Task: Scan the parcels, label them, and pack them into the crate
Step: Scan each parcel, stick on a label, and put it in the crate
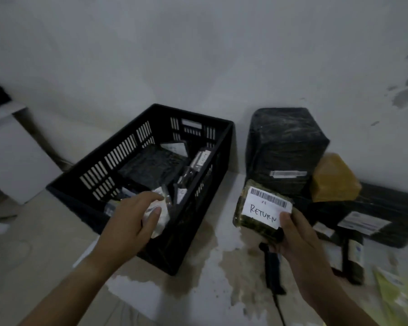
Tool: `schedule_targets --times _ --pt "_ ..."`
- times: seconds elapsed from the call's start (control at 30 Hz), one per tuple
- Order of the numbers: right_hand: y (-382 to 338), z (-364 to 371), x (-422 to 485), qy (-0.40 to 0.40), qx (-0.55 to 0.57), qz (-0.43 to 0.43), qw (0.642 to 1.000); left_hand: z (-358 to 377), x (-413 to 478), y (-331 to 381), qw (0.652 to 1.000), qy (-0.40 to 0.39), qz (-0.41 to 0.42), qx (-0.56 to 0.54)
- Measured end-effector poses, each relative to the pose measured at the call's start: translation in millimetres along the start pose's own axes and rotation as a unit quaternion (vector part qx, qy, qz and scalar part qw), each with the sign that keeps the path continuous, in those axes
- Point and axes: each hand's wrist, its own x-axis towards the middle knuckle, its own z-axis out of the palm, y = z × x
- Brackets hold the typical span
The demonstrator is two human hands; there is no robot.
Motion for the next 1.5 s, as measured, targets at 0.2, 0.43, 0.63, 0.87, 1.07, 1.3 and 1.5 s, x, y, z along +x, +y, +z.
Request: schedule_targets --times 0.2,0.43,0.63,0.87,1.07,1.3,1.5 --pt "-6 75 37 -0.049 -0.088 -0.02 0.995 -21 18 -95 0.987 -0.119 0.057 0.086" --pt "-36 143 106 -0.116 -0.255 -0.109 0.954 -33 27 -143 0.978 -0.159 0.076 0.114" --pt "-33 221 175 -0.237 -0.463 -0.149 0.841 -28 27 -147 0.985 -0.081 0.099 0.119" --pt "28 277 209 -0.38 -0.59 -0.011 0.713 -22 31 -154 0.984 -0.103 0.089 0.113" --pt "66 289 209 -0.367 -0.595 -0.037 0.714 -26 30 -153 0.989 -0.072 0.094 0.093" --pt "77 293 196 -0.377 -0.664 -0.141 0.63 -26 30 -155 0.989 -0.069 0.094 0.091" --pt "83 292 192 -0.363 -0.693 -0.136 0.608 -26 30 -155 0.987 -0.084 0.09 0.1"
